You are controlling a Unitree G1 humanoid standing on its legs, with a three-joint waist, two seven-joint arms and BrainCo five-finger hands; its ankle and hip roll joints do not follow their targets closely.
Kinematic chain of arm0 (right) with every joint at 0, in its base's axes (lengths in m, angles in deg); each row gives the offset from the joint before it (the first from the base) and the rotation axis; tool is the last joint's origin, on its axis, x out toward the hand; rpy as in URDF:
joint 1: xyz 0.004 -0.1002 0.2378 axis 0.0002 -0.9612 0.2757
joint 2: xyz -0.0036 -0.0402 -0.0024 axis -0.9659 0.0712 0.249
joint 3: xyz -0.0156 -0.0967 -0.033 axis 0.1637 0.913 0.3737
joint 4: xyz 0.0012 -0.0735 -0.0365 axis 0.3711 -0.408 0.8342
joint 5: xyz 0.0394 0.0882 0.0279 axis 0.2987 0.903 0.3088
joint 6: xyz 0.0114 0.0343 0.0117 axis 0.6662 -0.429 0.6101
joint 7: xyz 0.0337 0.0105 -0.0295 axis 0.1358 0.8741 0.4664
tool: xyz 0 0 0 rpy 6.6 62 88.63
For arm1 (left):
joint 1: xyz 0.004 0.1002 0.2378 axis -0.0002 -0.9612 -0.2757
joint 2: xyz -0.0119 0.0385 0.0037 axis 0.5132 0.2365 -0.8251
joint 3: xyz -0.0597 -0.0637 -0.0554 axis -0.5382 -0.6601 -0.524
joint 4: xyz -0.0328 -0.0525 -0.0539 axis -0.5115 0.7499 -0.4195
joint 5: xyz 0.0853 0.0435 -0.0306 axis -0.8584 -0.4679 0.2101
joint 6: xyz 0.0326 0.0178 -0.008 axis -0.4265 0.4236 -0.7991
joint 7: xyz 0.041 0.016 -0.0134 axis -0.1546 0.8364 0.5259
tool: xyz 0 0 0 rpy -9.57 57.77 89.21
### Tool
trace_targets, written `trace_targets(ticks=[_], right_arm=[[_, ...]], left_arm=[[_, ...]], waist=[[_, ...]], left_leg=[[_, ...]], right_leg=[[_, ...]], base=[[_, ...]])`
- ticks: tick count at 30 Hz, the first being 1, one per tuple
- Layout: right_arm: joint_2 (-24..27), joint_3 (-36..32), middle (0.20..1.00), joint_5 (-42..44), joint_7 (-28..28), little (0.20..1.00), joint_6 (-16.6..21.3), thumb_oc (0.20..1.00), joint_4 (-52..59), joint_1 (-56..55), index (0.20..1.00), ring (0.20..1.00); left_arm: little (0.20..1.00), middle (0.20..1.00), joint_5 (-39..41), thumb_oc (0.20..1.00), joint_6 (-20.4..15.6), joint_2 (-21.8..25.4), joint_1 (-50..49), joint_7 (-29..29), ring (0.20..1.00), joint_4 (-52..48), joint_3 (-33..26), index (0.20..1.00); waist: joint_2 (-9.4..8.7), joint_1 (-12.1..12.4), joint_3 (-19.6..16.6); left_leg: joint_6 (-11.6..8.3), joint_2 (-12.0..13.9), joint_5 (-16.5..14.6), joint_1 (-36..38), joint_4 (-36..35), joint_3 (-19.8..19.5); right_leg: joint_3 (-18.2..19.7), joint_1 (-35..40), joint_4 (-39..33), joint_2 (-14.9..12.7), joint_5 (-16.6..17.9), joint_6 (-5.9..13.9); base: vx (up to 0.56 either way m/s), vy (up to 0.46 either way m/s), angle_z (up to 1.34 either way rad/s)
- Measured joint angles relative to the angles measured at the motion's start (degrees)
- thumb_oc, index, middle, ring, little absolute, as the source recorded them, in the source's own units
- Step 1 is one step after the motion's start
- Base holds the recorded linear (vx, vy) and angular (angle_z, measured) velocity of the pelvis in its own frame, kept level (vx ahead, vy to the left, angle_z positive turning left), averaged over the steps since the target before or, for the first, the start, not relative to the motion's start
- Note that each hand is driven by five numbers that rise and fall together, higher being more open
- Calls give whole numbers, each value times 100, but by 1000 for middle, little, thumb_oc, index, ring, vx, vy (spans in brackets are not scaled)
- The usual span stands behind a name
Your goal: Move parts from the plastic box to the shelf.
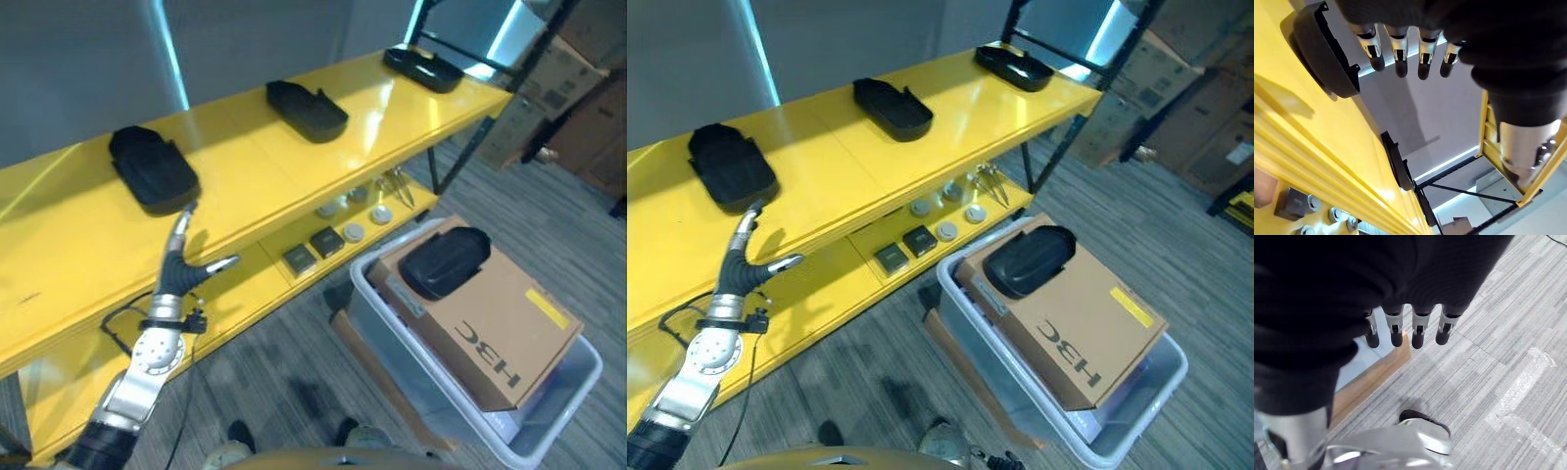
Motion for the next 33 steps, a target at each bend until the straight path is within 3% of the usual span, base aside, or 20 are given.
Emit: trace_targets(ticks=[2, 4, 7, 10, 13, 15, 16, 18, 19, 20, 23, 24, 25, 26, 28, 29, 30, 33], right_arm=[[77, 23, 1000, -58, -17, 1000, 1, 1000, 80, 30, 1000, 1000], [95, 29, 1000, -100, -24, 1000, 3, 1000, 202, -31, 1000, 1000], [155, 34, 1000, -106, -24, 1000, 7, 1000, 286, -49, 1000, 1000], [196, 35, 1000, -204, -24, 1000, 27, 1000, 396, -48, 1000, 1000], [140, 37, 1000, -234, -15, 1000, 40, 1000, 379, -30, 1000, 1000], [158, 41, 1000, -285, -14, 1000, 63, 1000, 348, -24, 1000, 1000], [186, 44, 1000, -326, -13, 1000, 114, 1000, 229, 61, 1000, 1000], [269, 163, 1000, -343, -20, 1000, 112, 1000, 181, 142, 1000, 1000], [399, 218, 1000, -374, -22, 1000, 127, 1000, 226, 170, 1000, 1000], [586, 187, 1000, -377, -21, 1000, 113, 1000, 166, 386, 1000, 1000], [702, 169, 1000, -423, -18, 1000, 121, 1000, 146, 700, 1000, 1000], [775, 172, 1000, -423, -17, 1000, 141, 1000, 188, 703, 1000, 1000], [834, 146, 1000, -422, -18, 1000, 182, 1000, 216, 680, 1000, 1000], [783, 135, 1000, -417, -25, 1000, 164, 1000, 232, 649, 1000, 1000], [599, -70, 1000, -335, -22, 1000, 177, 1000, 243, 458, 1000, 1000], [489, -93, 1000, -211, -21, 1000, 169, 1000, 256, 318, 1000, 1000], [415, -99, 1000, -171, -21, 1000, 169, 1000, 251, 271, 1000, 1000], [228, 218, 1000, -195, 12, 1000, 90, 1000, 700, 84, 1000, 1000]], left_arm=[[1000, 1000, -44, 1000, -2, -106, -111, -2, 1000, 35, -8, 1000], [1000, 1000, -44, 1000, -2, -205, -155, -6, 1000, 85, -8, 1000], [1000, 1000, 22, 1000, -18, -328, -104, 1, 1000, 264, -105, 1000], [1000, 1000, 28, 1000, -2, -288, -28, 67, 1000, 672, -349, 1000], [1000, 1000, 32, 1000, 50, -260, -19, 145, 1000, 870, -529, 1000], [1000, 1000, 37, 1000, 52, -263, -18, 170, 1000, 876, -544, 1000], [1000, 1000, 64, 1000, 45, -270, -10, 170, 1000, 850, -542, 1000], [1000, 1000, 85, 1000, 43, -301, -24, 168, 1000, 848, -497, 1000], [1000, 1000, 85, 1000, 36, -363, -55, 167, 1000, 848, -490, 1000], [1000, 1000, 86, 1000, 28, -483, -52, 174, 1000, 889, -486, 1000], [1000, 1000, 87, 1000, 22, -467, 69, 176, 1000, 1183, -376, 1000], [1000, 1000, 87, 1000, 24, -467, 84, 174, 1000, 1258, -272, 1000], [1000, 1000, 85, 1000, 25, -500, 86, 157, 1000, 1306, -170, 1000], [1000, 1000, 85, 1000, 30, -488, 80, 141, 1000, 1420, -78, 1000], [1000, 1000, 85, 1000, 57, -466, 11, 88, 1000, 1424, 31, 1000], [1000, 1000, 84, 1000, 65, -377, 23, 8, 1000, 1415, 79, 1000], [1000, 1000, 82, 1000, 84, -308, 19, -18, 1000, 1418, 109, 1000], [1000, 1000, 71, 1000, 106, -104, 37, -165, 1000, 1456, 352, 1000]], waist=[[170, 18, -35], [201, -52, -71], [268, -155, -128], [219, -268, -116], [10, -134, -37], [-52, -56, -15], [-104, 63, 70], [-158, 89, 157], [-104, 89, 161], [43, 156, 185], [110, 282, 239], [211, 306, 250], [392, 221, 274], [372, 203, 249], [222, 192, 121], [113, 108, 81], [100, 45, 78], [62, -31, 53]], left_leg=[[-71, 131, 17, 5, 32, -2], [-106, 210, 88, 24, 35, -11], [-105, 337, 93, 34, 37, -242], [-123, 401, 114, 19, 79, -350], [-124, 461, 111, -155, 778, -620], [-139, 536, 104, -385, 1394, -860], [-184, 650, 136, -772, 2367, -1308], [-577, 625, -9, -1011, 2733, -1885], [-690, 370, -149, -945, 2047, -2188], [-553, -157, -197, -699, 711, -3137], [-280, -583, -6, -792, 35, -4147], [-240, -554, 128, -867, 102, -4123], [-57, -415, 217, -957, 354, -3793], [80, -429, 303, -948, 456, -3533], [143, -597, 227, -767, 206, -3380], [267, -704, 358, -671, 43, -3285], [330, -766, 366, -651, 13, -3243], [480, -893, 269, -567, 14, -2946]], right_leg=[[194, 16, -326, 277, 98, -106], [217, 159, -587, 483, 256, -230], [316, 200, -750, 668, 262, -244], [349, 185, -842, 763, 221, -278], [572, 233, -918, 699, 147, -290], [647, 279, -938, 686, 251, -433], [816, 369, -949, 713, 233, -576], [905, 421, -978, 670, 242, -633], [1134, 388, -980, 701, 221, -612], [1527, 292, -985, 741, 212, -550], [2055, 224, -1014, 806, 280, -497], [2058, 244, -1020, 866, 289, -495], [2029, 375, -1025, 954, 301, -484], [2030, 476, -1023, 878, 227, -407], [2046, 416, -1020, 633, 139, -301], [2050, 410, -1021, 505, 154, -259], [2062, 399, -984, 438, 161, -248], [2218, 181, -630, 246, 219, 26]], base=[[53, -177, -51], [62, -168, -32], [63, -247, -19], [77, -224, -10], [-7, -140, -36], [13, -126, -36], [35, -46, -43], [89, 75, -52], [201, 173, -93], [178, 188, -109], [79, 127, -108], [125, 225, -82], [109, 220, -52], [82, 149, -42], [58, 156, -42], [39, 225, -24], [13, 169, -20], [-41, 125, -42]])
